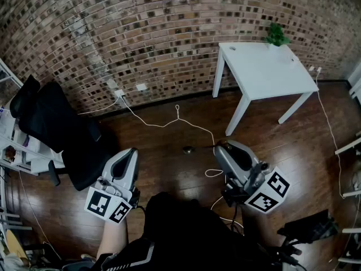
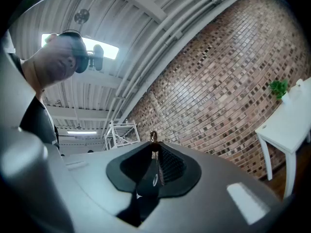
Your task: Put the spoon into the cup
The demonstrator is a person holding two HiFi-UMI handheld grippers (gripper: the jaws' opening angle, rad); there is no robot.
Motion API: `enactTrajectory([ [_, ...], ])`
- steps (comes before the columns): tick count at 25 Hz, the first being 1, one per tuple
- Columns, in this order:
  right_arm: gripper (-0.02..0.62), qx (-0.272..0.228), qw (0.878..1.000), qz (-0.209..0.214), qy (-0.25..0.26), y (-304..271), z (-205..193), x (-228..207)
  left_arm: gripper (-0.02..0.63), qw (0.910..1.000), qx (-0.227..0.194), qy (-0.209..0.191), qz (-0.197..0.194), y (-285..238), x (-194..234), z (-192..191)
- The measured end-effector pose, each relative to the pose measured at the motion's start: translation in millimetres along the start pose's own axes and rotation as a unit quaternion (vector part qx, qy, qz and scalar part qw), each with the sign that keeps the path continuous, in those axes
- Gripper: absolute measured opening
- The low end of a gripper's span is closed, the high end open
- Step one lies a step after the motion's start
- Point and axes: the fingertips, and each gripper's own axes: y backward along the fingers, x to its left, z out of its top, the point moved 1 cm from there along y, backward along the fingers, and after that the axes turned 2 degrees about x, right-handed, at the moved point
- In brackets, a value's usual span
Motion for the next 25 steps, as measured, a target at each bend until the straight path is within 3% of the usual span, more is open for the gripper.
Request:
enactTrajectory([
  [8,0.046,-0.007,1.0,-0.023,-0.004,-9.0,9.6,-43.9,-0.006,0.9991,0.015,0.011,-0.038,-57.4,2.5,-11.5],
  [25,0.046,-0.009,0.995,-0.096,0.031,-74.4,54.0,-144.9,-0.006,0.9916,0.005,0.028,-0.126,-216.3,68.5,-4.2],
])
